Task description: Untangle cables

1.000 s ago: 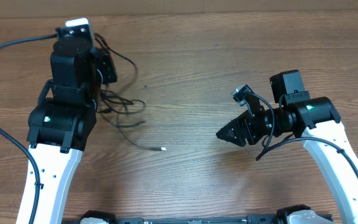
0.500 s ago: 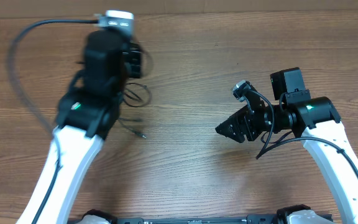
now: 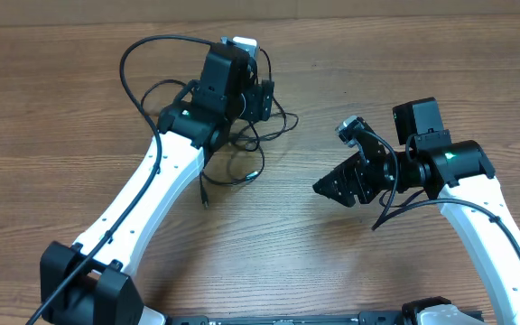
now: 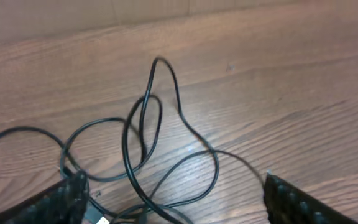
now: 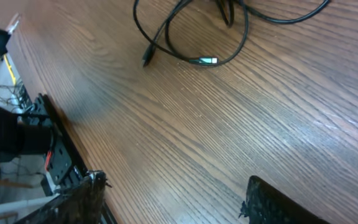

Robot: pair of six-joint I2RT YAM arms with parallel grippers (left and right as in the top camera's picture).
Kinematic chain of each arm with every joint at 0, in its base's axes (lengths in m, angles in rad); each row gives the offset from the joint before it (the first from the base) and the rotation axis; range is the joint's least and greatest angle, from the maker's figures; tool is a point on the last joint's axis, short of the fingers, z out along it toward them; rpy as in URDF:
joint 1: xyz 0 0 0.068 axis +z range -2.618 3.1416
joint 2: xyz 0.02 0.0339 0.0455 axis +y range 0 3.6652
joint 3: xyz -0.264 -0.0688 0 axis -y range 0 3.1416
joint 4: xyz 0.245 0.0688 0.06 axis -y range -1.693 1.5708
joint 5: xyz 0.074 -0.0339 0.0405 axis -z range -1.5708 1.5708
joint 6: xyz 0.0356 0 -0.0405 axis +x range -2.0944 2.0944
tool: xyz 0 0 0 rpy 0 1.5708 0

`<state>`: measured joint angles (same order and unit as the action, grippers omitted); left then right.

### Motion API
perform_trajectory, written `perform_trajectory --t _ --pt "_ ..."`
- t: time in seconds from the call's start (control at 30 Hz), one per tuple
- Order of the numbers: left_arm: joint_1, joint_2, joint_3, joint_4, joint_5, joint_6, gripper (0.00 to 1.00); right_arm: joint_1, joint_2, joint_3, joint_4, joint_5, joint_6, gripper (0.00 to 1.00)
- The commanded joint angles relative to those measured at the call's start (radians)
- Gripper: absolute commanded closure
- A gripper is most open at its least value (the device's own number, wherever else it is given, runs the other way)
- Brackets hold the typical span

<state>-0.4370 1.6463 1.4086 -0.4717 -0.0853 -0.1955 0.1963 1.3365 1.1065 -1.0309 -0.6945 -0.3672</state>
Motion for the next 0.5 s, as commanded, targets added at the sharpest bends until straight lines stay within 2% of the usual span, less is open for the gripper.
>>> perform_trajectory --t 0.0,0.1,0.2,0.37,0.47 --pt "0.002 -0.057 0.013 0.008 -0.018 -0.03 0.0 0.0 0.001 0.005 0.005 0.013 0.0 0.28" --pt "0.002 -0.059 0.013 -0.006 -0.056 -0.047 0.0 0.0 0.001 0.005 -0.001 0.013 0.0 0.28" --pt "0.002 -0.059 0.013 -0.067 -0.12 -0.113 0.01 0.0 0.001 0.005 -0.01 0.013 0.0 0.19" --pt "0.012 -0.059 0.013 -0.237 -0.319 -0.227 0.0 0.0 0.001 0.005 -0.014 -0.005 0.0 0.07" --pt "0.023 -0.058 0.013 -0.351 -0.418 -0.288 0.0 0.0 0.001 0.005 -0.002 -0.023 0.0 0.06"
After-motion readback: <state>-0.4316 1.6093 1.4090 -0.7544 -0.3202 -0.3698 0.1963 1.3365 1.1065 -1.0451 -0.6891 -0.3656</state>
